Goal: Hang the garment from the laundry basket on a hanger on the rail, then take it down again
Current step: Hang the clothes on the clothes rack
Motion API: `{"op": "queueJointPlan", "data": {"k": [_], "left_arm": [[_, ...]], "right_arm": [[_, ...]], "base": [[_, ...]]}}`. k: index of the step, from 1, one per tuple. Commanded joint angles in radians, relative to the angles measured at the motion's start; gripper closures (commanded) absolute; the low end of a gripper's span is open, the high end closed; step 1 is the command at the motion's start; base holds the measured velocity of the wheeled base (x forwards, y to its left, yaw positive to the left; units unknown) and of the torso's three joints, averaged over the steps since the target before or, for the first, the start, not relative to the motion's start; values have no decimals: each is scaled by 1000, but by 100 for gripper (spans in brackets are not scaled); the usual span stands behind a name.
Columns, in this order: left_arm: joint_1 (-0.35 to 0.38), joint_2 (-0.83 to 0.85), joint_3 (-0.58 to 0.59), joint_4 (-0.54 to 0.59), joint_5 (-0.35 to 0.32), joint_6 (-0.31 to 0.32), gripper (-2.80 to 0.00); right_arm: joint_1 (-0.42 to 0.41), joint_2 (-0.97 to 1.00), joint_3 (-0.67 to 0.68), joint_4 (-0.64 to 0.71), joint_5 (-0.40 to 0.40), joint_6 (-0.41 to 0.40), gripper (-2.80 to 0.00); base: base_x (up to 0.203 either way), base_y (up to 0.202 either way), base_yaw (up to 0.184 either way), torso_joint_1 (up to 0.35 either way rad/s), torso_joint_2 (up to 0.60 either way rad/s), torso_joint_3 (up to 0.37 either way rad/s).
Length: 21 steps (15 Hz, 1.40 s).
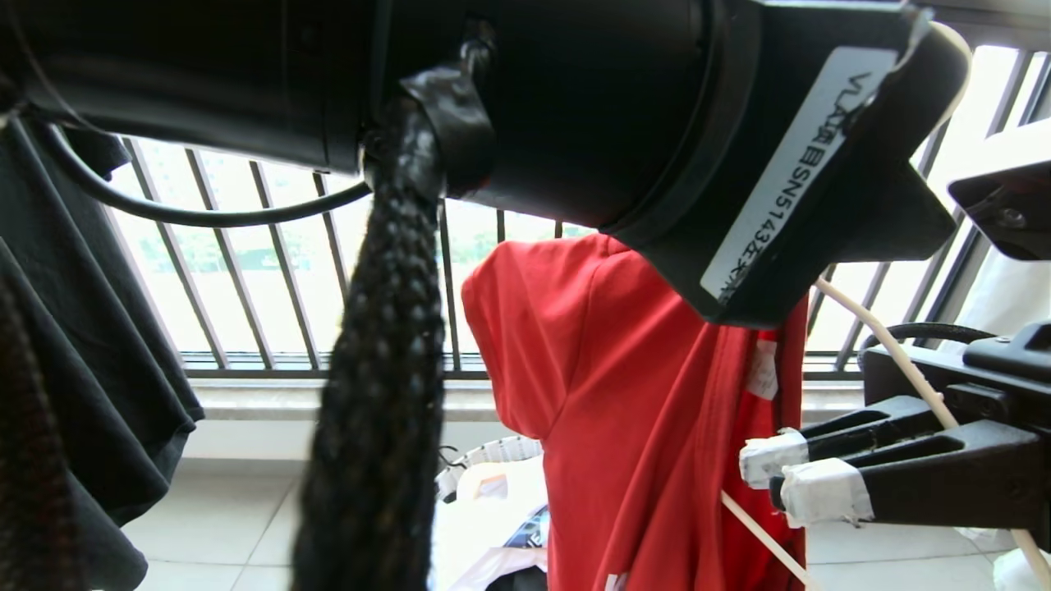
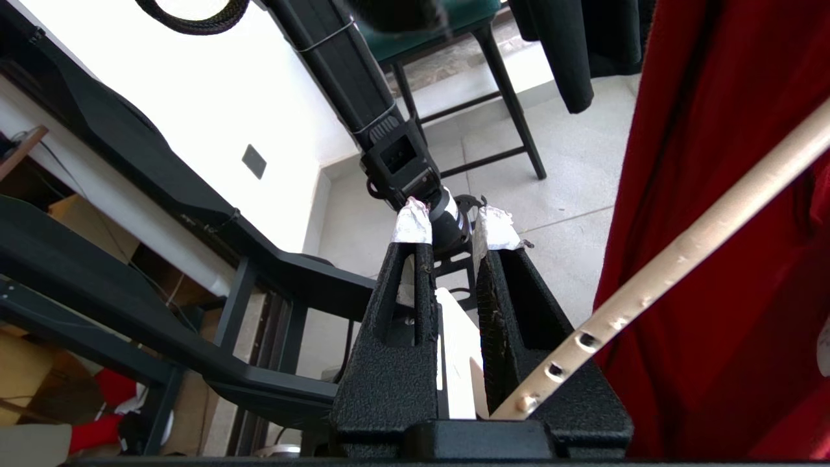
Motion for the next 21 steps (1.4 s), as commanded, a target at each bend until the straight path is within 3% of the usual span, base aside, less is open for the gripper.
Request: {"op": "queueJointPlan", "data": {"k": [1, 7, 10, 11, 12, 14, 16, 18, 21], "left_arm": [[-6, -30, 7, 56, 15, 0, -280], [-7, -113, 82, 99, 75, -39, -280], [11, -187, 174, 99, 106, -59, -280], [29, -228, 235, 99, 106, -70, 0], [56, -267, 312, 98, 108, -78, 0], [178, -337, 441, 89, 95, -113, 0], [280, -419, 589, 2, -2, -185, 0], [392, -518, 770, -166, -125, -227, 0], [613, -531, 817, -266, -268, -270, 0]], "right_arm": [[-5, -2, -1, -2, 6, 2, 0], [-16, 0, -6, -2, 6, 2, 0], [-19, 0, -6, 0, 6, 2, 0], [-19, 4, -6, 0, 6, 2, 0], [-19, 11, -6, 0, 5, 2, 0], [-19, 33, -6, 0, 5, 2, 0], [-19, 49, -5, 1, 4, 2, 0], [-18, 85, -28, 4, 5, 3, 0], [-17, 156, -164, 139, 24, 0, 0]], "base": [[0, 0, 0, 0, 0, 0], [0, 0, 0, 0, 0, 0], [0, 0, 0, 0, 0, 0], [0, 0, 0, 0, 0, 0], [0, 0, 0, 0, 0, 0], [0, 0, 0, 0, 0, 0], [0, 0, 0, 0, 0, 0], [0, 0, 0, 0, 0, 0], [0, 0, 0, 0, 0, 0]]}}
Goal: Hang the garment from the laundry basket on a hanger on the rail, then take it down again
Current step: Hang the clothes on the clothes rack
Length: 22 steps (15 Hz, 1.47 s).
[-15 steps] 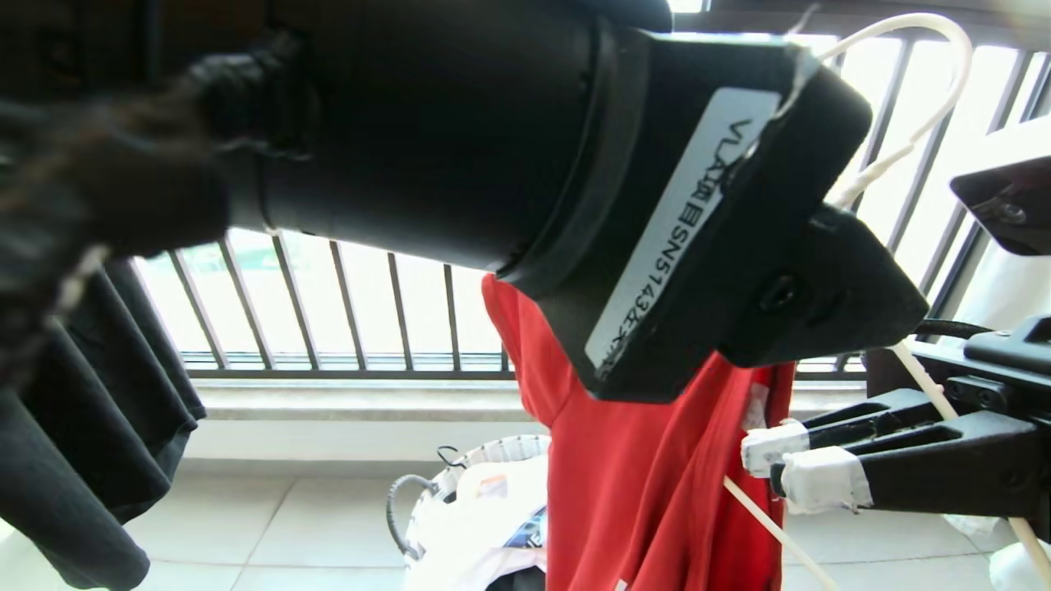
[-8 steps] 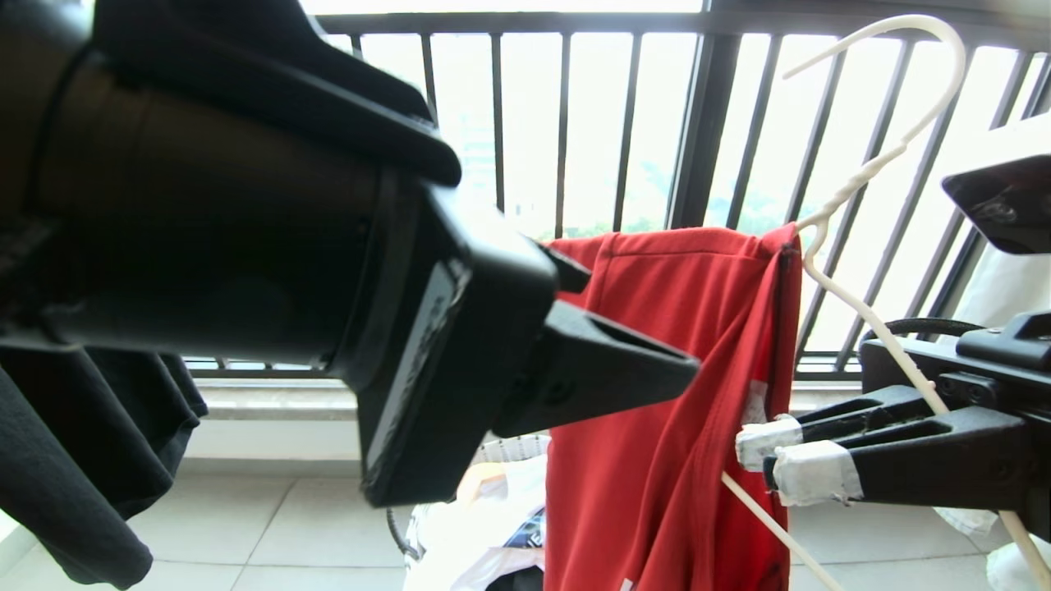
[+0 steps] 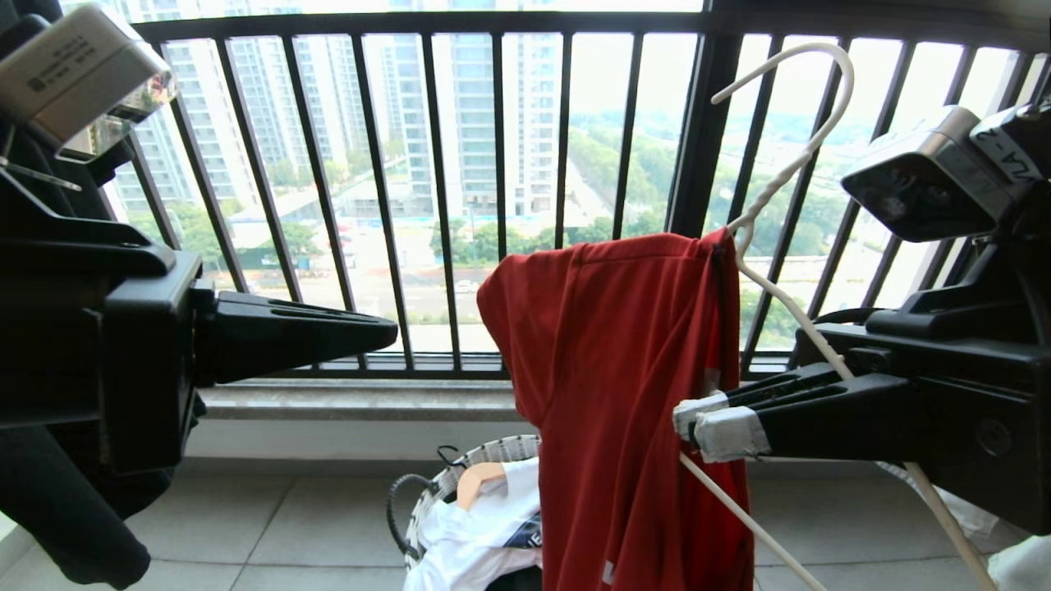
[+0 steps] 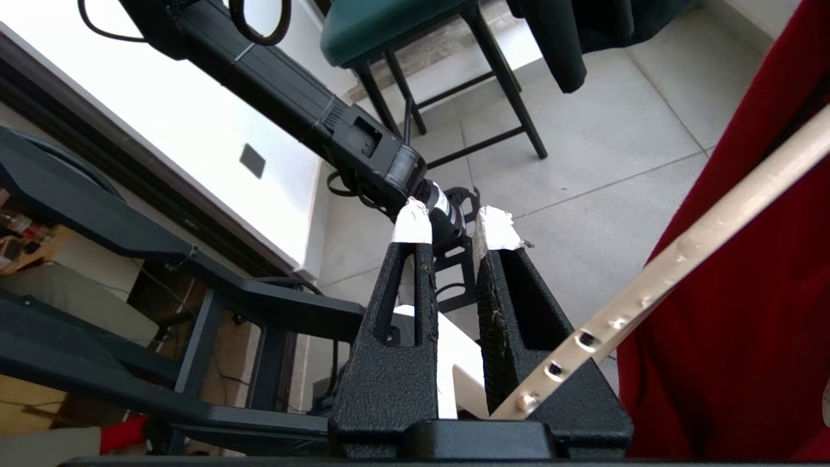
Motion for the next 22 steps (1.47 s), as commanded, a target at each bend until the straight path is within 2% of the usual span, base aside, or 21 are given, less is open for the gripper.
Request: {"op": "queueJointPlan", "data": {"k": [1, 2, 3, 4, 5, 7, 9, 11, 13, 15, 16, 17, 18, 20, 22], "left_arm": [[139, -13, 4, 0, -110, -9, 0], [183, 2, -17, 12, -186, -11, 0], [212, 12, -39, 19, -279, -14, 0], [243, 32, -62, 23, -339, -16, 0], [252, 69, -100, 35, -367, -16, 0], [256, 136, -247, 110, -392, 0, 0], [257, 205, -423, 285, -436, 93, 0], [257, 253, -594, 465, -503, 191, 0], [245, 305, -757, 614, -554, 252, 0], [176, 345, -806, 691, -574, 292, 0], [152, 354, -802, 700, -575, 297, -92], [130, 366, -802, 699, -574, 298, -280], [103, 381, -802, 698, -556, 303, -280], [60, 410, -799, 698, -431, 362, -280], [55, 415, -797, 691, -415, 384, -280]], "right_arm": [[-2, 70, -81, 115, 60, -29, 0], [-5, 78, -77, 127, 103, -91, 0], [-6, 76, -73, 132, 145, -126, 0], [-7, 73, -77, 131, 177, -141, 0], [-11, 71, -78, 127, 190, -163, 0], [-19, 76, -81, 125, 247, -218, 0], [-22, 91, -86, 98, 336, -235, 0], [-23, 92, -86, 73, 361, -237, 0], [-18, 91, -91, 71, 418, -238, 0], [-17, 91, -100, 70, 451, -238, 0], [-17, 91, -102, 70, 456, -238, 0], [-16, 91, -103, 70, 472, -238, 0], [-14, 93, -105, 71, 487, -238, 0], [-7, 102, -106, 72, 489, -237, 0], [-7, 100, -109, 72, 488, -237, 0]], "base": [[0, 0, 0, 0, 0, 0], [0, 0, 0, 0, 0, 0], [0, 0, 0, 0, 0, 0], [0, 0, 0, 0, 0, 0], [0, 0, 0, 0, 0, 0], [0, 0, 0, 0, 0, 0], [0, 0, 0, 0, 0, 0], [0, 0, 0, 0, 0, 0], [0, 0, 0, 0, 0, 0], [0, 0, 0, 0, 0, 0], [0, 0, 0, 0, 0, 0], [0, 0, 0, 0, 0, 0], [0, 0, 0, 0, 0, 0], [0, 0, 0, 0, 0, 0], [0, 0, 0, 0, 0, 0]]}}
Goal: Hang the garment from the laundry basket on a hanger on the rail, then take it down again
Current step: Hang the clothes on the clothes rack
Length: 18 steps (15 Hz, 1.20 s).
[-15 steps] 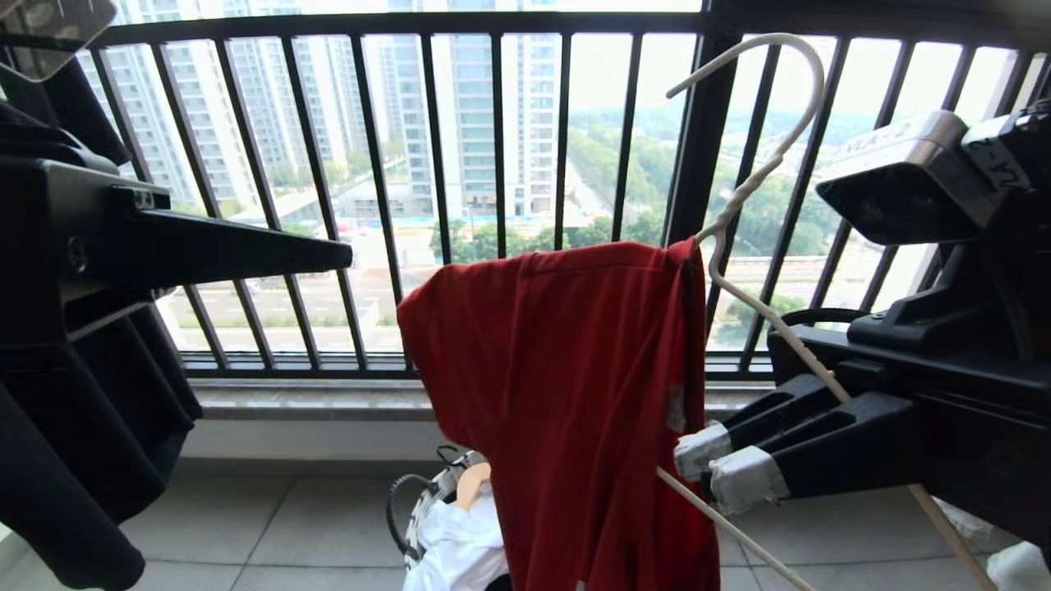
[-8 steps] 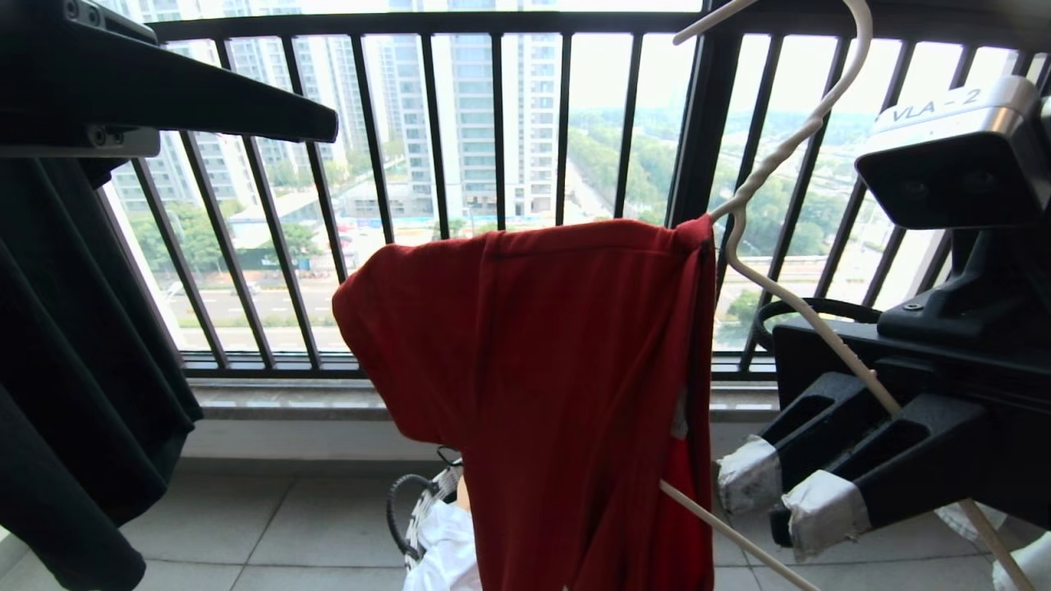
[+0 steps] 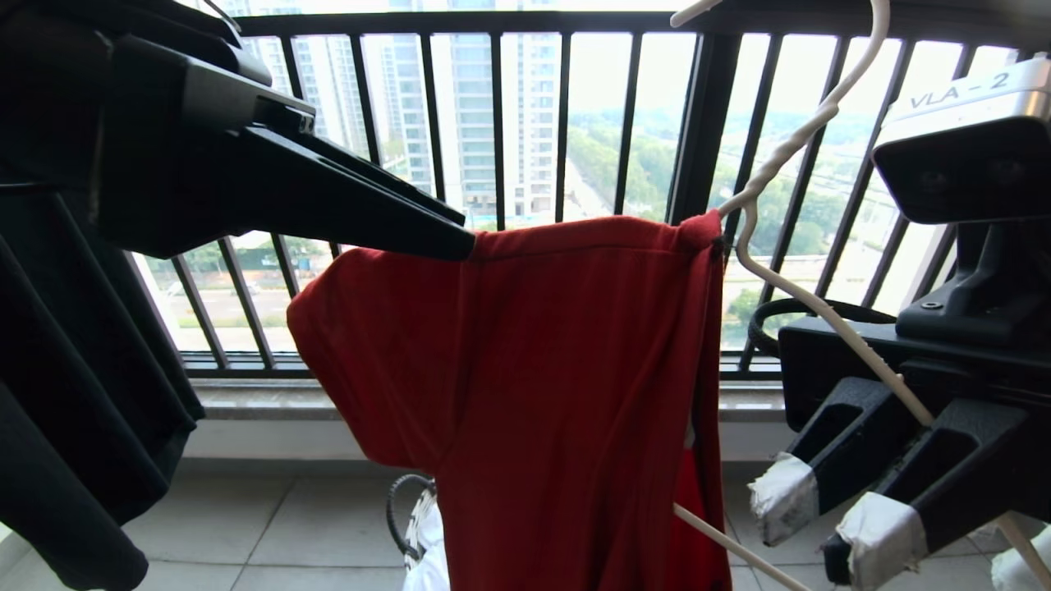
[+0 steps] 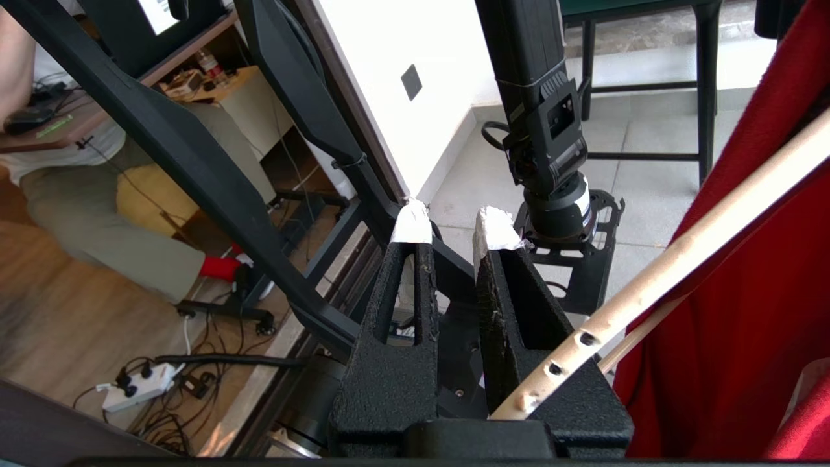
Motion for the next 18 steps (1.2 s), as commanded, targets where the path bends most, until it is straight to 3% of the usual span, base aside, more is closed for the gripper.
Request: {"op": "queueJointPlan", "data": {"k": [1, 8, 11, 18], "left_arm": [[-7, 27, -1, -7, 4, 6, -280], [15, 95, -3, -97, -20, 19, -280], [50, 128, -3, -97, -180, 18, -280], [54, 187, 3, -114, -169, 19, -280]], "right_arm": [[3, 6, -2, -2, 9, 1, 0], [15, 44, -22, -3, 9, -2, 0], [13, 43, -17, -2, 7, -4, 0], [9, 37, -14, -2, 6, -4, 0]], "base": [[0, 0, 0, 0, 0, 0], [0, 0, 0, 0, 0, 0], [0, 0, 0, 0, 0, 0], [0, 0, 0, 0, 0, 0]]}}
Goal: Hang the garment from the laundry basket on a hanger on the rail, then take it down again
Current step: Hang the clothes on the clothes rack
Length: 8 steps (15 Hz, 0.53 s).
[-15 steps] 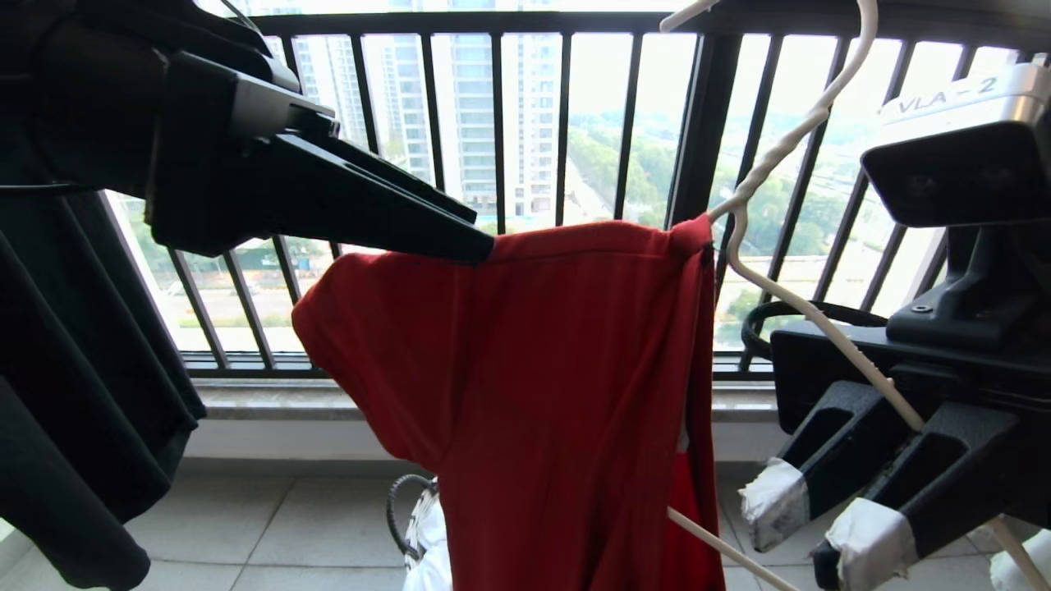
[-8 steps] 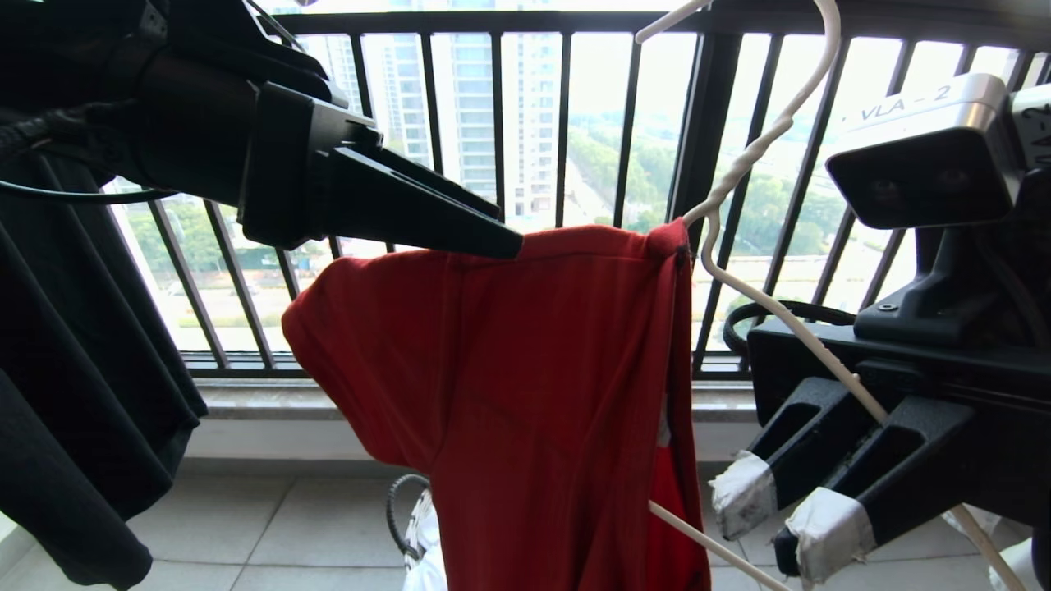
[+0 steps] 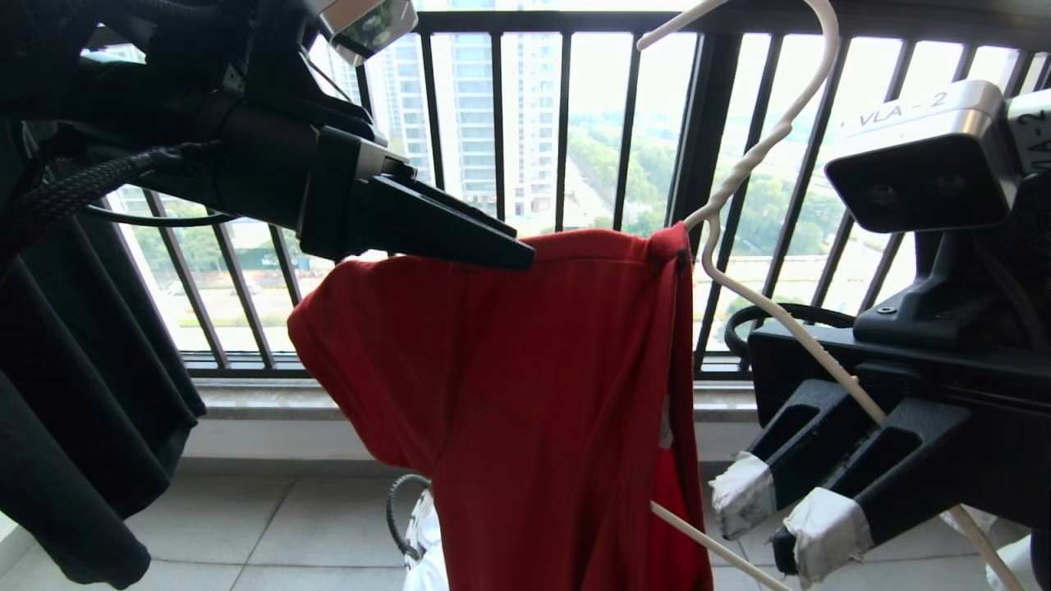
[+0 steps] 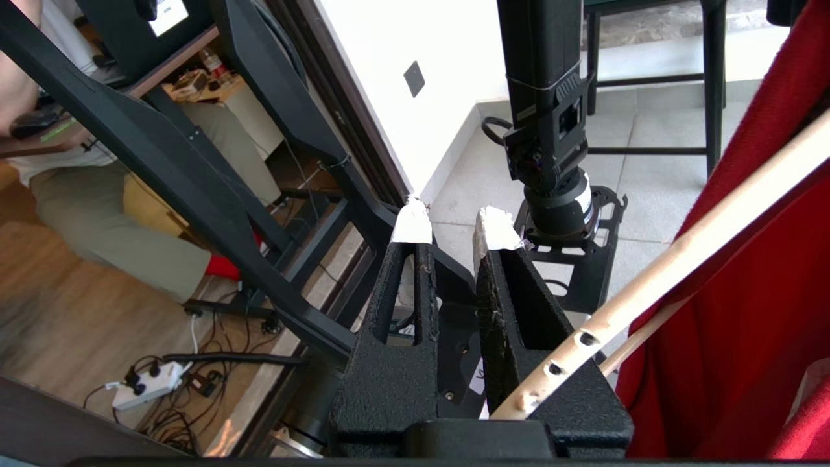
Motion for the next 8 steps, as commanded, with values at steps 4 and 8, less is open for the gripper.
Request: {"op": "queueJointPlan", "data": {"k": [4, 8], "left_arm": [[-3, 26, 4, 9, 29, 1, -280], [-31, 28, 6, 50, 89, 4, -280]], "right_arm": [[-2, -2, -3, -1, 7, 0, 0], [-9, -13, -5, -1, 6, 2, 0]], "base": [[0, 0, 0, 0, 0, 0], [0, 0, 0, 0, 0, 0]]}}
